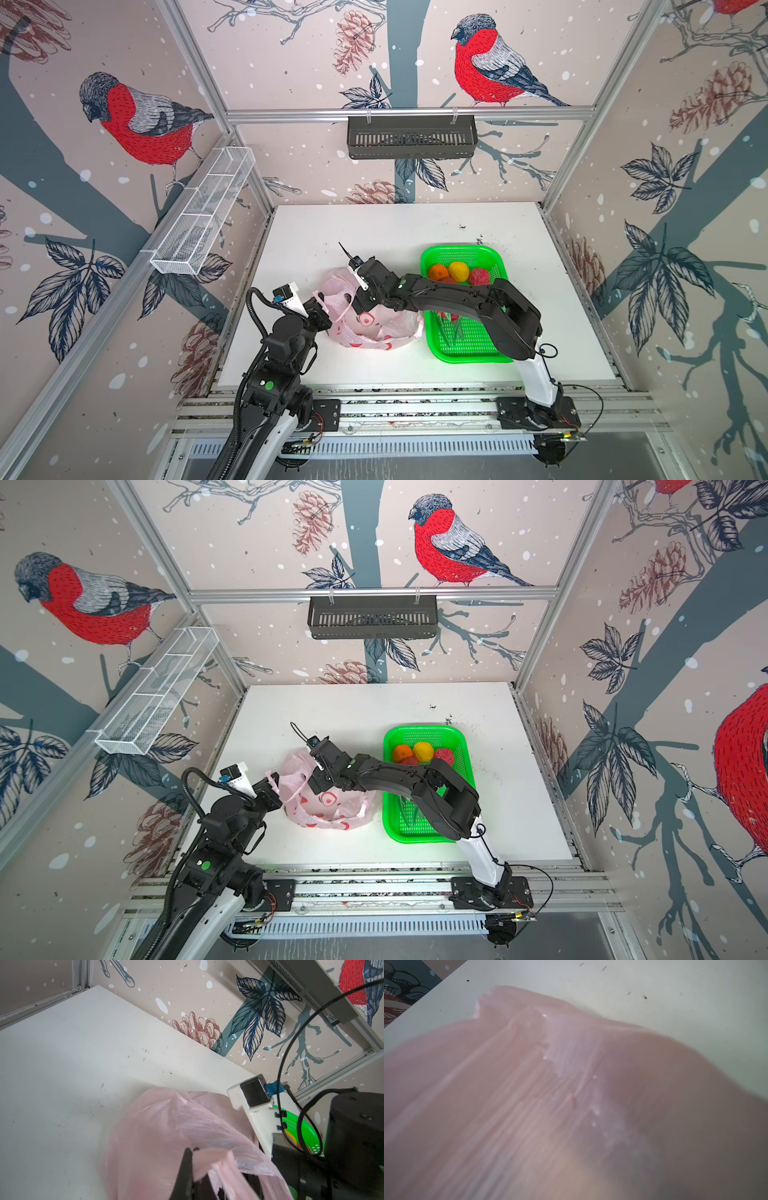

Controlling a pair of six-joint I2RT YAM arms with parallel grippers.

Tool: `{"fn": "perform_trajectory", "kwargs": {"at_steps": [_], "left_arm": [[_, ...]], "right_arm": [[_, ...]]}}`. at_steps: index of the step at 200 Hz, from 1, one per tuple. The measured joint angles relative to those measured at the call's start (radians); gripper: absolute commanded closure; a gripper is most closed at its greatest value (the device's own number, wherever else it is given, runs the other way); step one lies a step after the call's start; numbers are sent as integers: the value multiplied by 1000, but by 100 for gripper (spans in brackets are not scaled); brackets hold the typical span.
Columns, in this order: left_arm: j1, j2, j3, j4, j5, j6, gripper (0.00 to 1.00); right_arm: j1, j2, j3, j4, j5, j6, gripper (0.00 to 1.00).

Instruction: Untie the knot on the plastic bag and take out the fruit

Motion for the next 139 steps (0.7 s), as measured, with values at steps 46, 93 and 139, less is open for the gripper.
{"fn": "perform_trajectory", "kwargs": {"at_steps": [46,93,139], "left_arm": [[0,-8,-9,8,15,0,100],[0,-27,-13,6,14,0,100],[0,-61,-19,-8,-6,-2,100]], "right_arm": [[48,-30,-27,-8,8,50,10],[75,-60,-28,-6,52,85,10],[70,-64,14,-27,135,92,6]]}}
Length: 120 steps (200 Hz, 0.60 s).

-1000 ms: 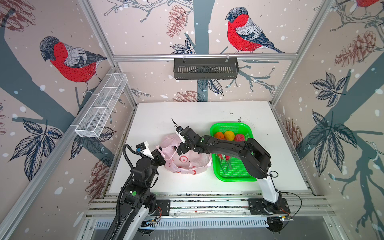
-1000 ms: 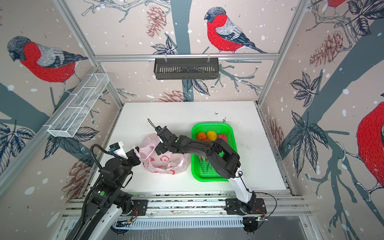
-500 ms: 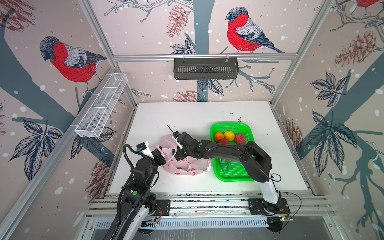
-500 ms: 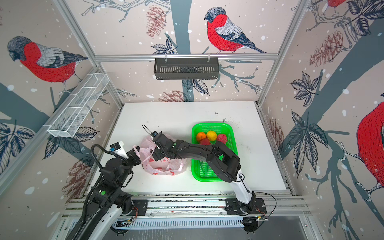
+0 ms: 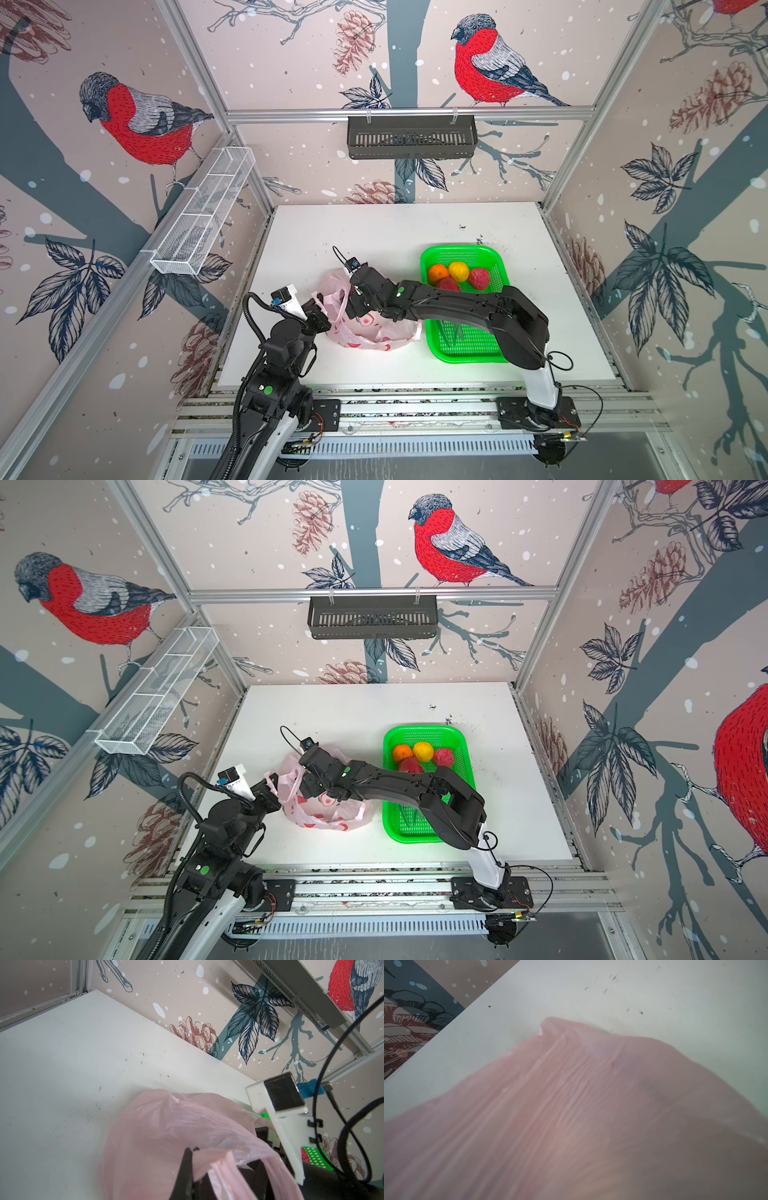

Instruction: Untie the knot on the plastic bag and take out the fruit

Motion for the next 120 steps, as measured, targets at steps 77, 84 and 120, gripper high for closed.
{"fn": "perform_trajectory", "kwargs": {"at_steps": [77,84,120], "left_arm": [[0,-27,-10,-31,-5,-1,100],[0,-27,-10,-31,-5,-1,100],[0,-26,-11,-31,-5,-1,100]], "right_arm": [[-32,28,39,-61,43,-34,10],[-32,28,36,-67,44,-44,11],[-44,30,12,-105,46,-71,12]]}}
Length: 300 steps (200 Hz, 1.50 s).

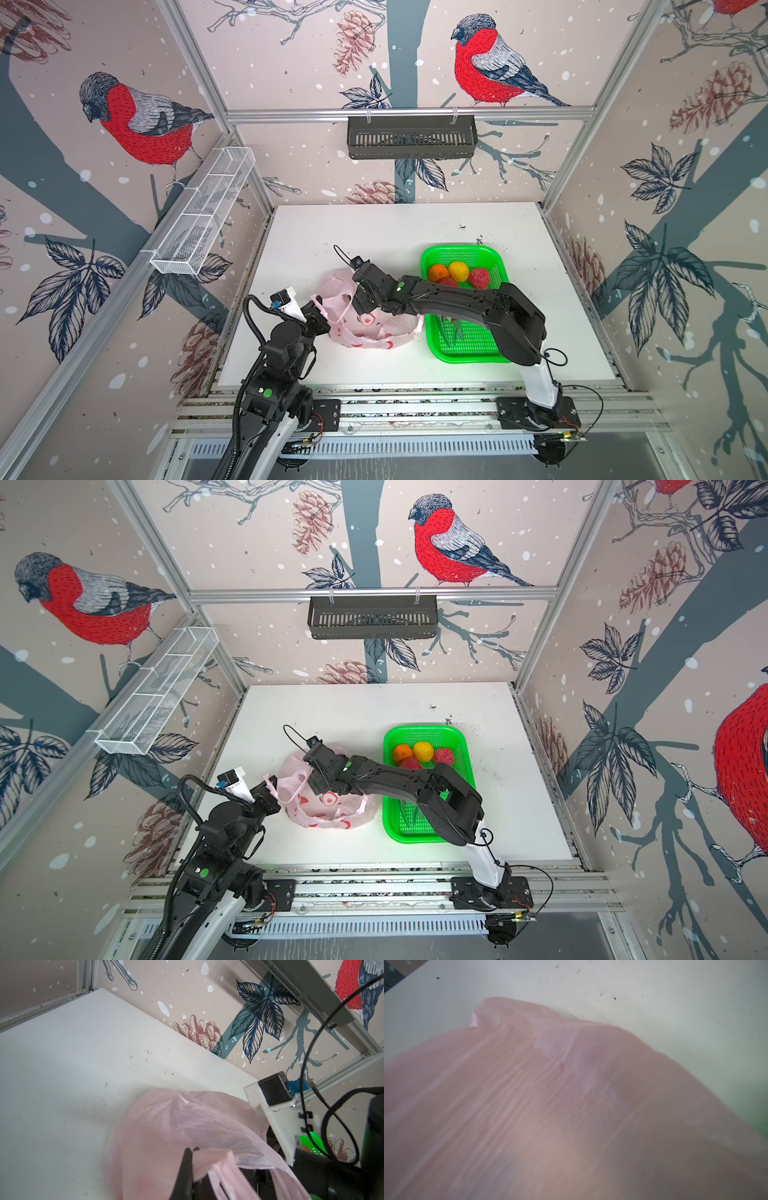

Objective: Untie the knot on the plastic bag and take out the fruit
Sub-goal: 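Push the right gripper into the bag opening toward the dragon fruit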

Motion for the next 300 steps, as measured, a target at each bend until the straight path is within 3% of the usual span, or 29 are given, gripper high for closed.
{"fn": "perform_trajectory", "kwargs": {"at_steps": [83,119,165,183,226,300], "left_arm": [[0,5,-2,0,2,0,100],[0,8,-3,1,2,0,100],[0,16,-11,2,3,0,100],[0,19,-18,3,3,0,100],[0,20,-35,18,3,0,100],[0,-12,-62,24,2,-7,100]], "right_arm": [[-26,72,8,-16,-1,-25,15],[-33,91,13,-19,-5,-25,34],[-23,89,13,-22,-26,-25,69],[-10,75,13,-23,-37,-25,77],[21,52,16,-23,-53,-26,93],[34,40,15,-38,-62,-29,97]]}}
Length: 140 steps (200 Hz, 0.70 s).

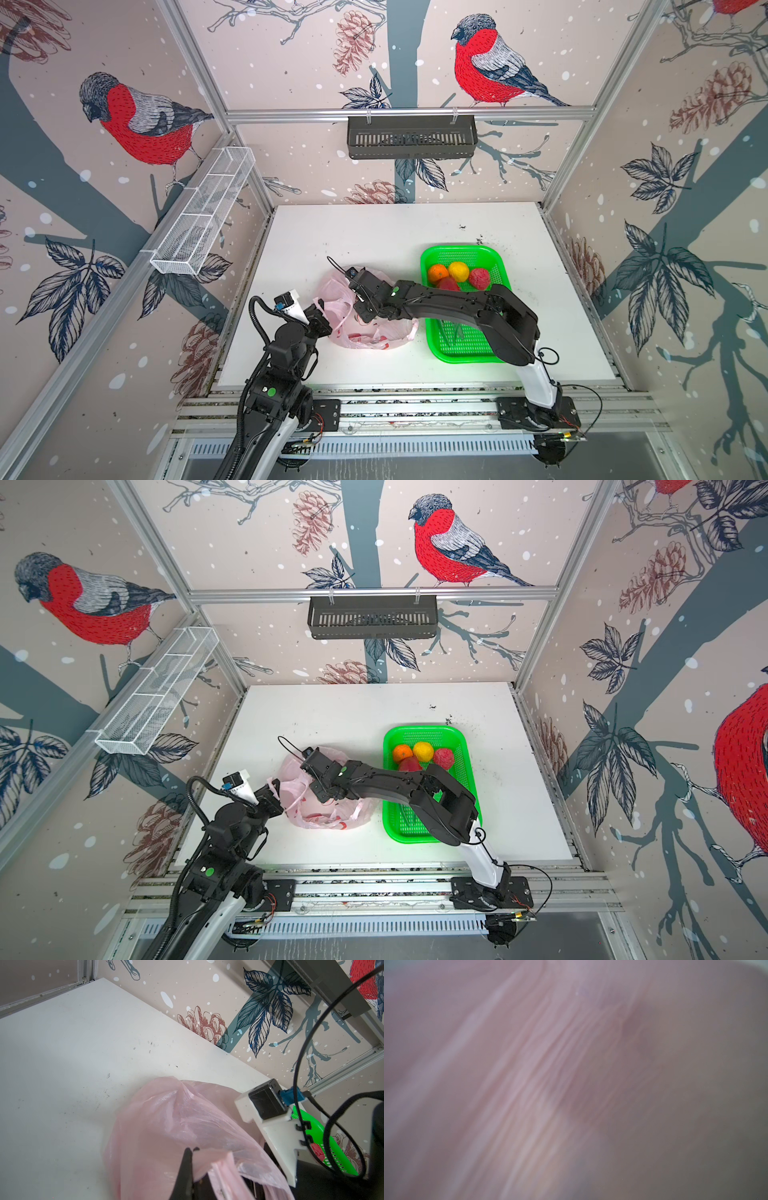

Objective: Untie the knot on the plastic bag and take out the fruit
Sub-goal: 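Push the right gripper into the bag opening toward the dragon fruit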

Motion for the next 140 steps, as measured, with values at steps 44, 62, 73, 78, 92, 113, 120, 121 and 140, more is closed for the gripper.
{"fn": "perform_trajectory", "kwargs": {"at_steps": [44,62,73,78,92,113,120,121,140], "left_arm": [[0,-13,-5,0,-2,-5,100],[0,-14,-7,0,-3,-8,100],[0,-15,-10,0,-3,-9,100],[0,-15,-11,-1,-3,-9,100],[0,-16,-13,0,-3,-9,100],[0,-16,-18,0,-3,-11,100],[0,-16,-19,0,-3,-12,100],[0,-16,-19,0,-3,-12,100],[0,-16,-21,0,-3,-16,100]], "right_arm": [[7,-34,-29,-9,1,4,98],[20,-63,-52,-20,1,8,98],[28,-82,-65,-31,2,13,98],[32,-92,-72,-38,3,20,98],[43,-117,-92,-45,4,29,98],[62,-150,-128,-63,4,44,98],[67,-158,-141,-69,4,55,98],[68,-158,-142,-70,4,54,98],[78,-179,-179,-90,3,64,97]]}}
